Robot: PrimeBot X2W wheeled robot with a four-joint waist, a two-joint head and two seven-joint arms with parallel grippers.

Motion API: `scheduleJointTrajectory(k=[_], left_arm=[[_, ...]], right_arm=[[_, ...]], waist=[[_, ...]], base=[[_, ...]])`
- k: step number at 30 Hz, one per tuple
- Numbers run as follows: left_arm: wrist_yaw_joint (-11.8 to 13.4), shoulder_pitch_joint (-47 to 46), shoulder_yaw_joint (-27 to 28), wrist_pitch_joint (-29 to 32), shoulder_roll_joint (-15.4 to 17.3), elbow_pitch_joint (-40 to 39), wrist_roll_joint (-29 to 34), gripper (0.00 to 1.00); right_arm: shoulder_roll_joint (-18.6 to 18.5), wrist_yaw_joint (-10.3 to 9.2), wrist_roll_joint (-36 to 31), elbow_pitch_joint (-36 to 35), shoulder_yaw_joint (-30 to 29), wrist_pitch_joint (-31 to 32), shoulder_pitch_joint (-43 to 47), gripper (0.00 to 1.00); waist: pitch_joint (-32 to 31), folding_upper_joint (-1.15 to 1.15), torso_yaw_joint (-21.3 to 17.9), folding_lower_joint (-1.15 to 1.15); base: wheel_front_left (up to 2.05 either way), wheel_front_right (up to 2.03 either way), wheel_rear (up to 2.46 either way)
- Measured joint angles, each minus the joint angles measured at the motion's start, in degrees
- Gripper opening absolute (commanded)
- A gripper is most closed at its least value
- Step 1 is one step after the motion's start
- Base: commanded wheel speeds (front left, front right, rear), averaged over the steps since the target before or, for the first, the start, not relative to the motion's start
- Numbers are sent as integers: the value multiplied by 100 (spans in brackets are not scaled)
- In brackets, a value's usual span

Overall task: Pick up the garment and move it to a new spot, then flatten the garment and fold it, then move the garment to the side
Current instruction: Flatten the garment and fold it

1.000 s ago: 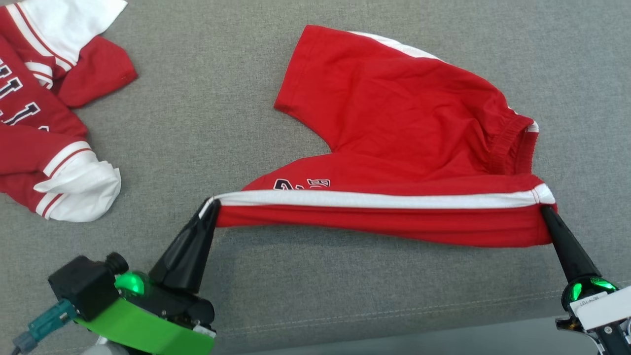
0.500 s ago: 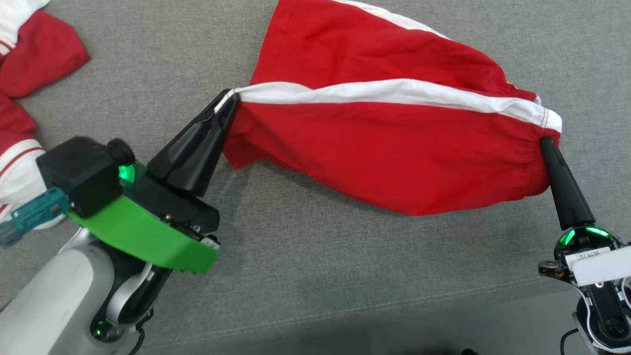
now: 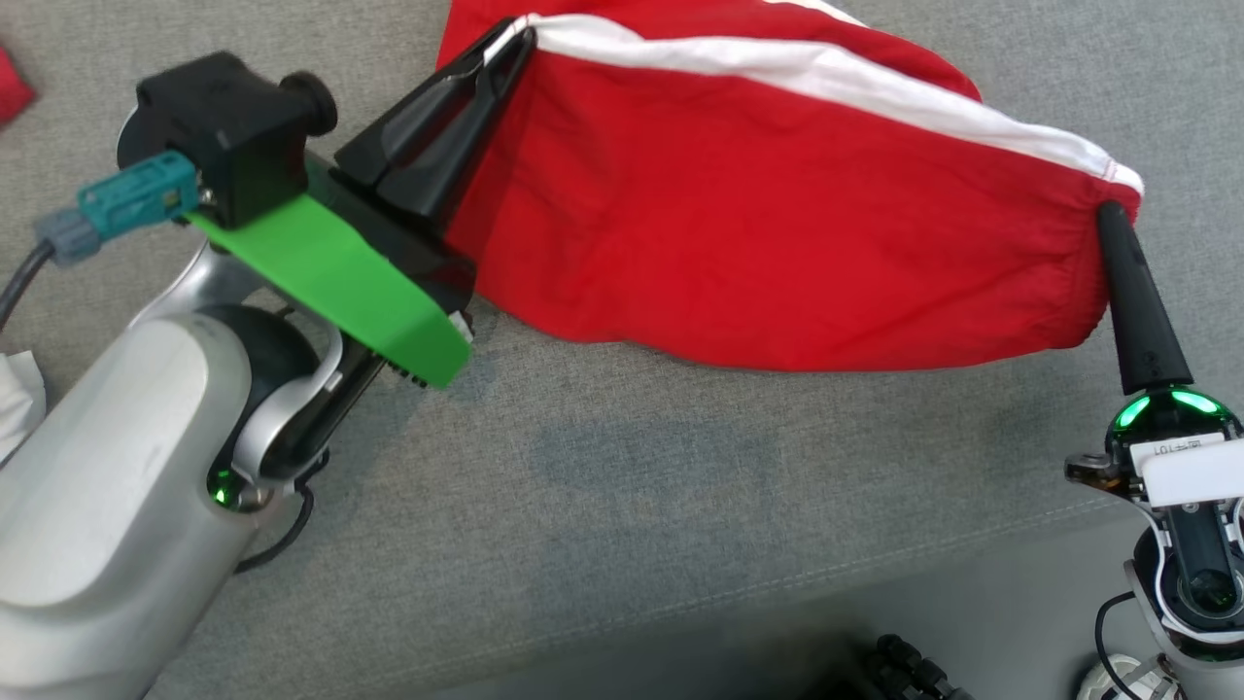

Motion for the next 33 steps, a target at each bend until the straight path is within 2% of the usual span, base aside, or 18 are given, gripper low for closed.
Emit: scheduleJointTrajectory(k=[8, 21, 33], left_arm=[[-97, -548, -1, 166, -186, 511, 116, 0], [-234, -1405, -97, 415, -530, 1403, 199, 0], [-338, -1878, -92, 448, -622, 2039, 252, 0]], right_arm=[[120, -19, -10, 237, -170, -52, -138, 0], [205, -49, -319, 352, 148, -46, -931, 0], [241, -105, -357, 822, 36, -46, -1107, 0]], waist=[[81, 0, -66, 0], [218, 0, -125, 0], [334, 0, -255, 0]], base=[[0, 0, 0], [0, 0, 0], [0, 0, 0]])
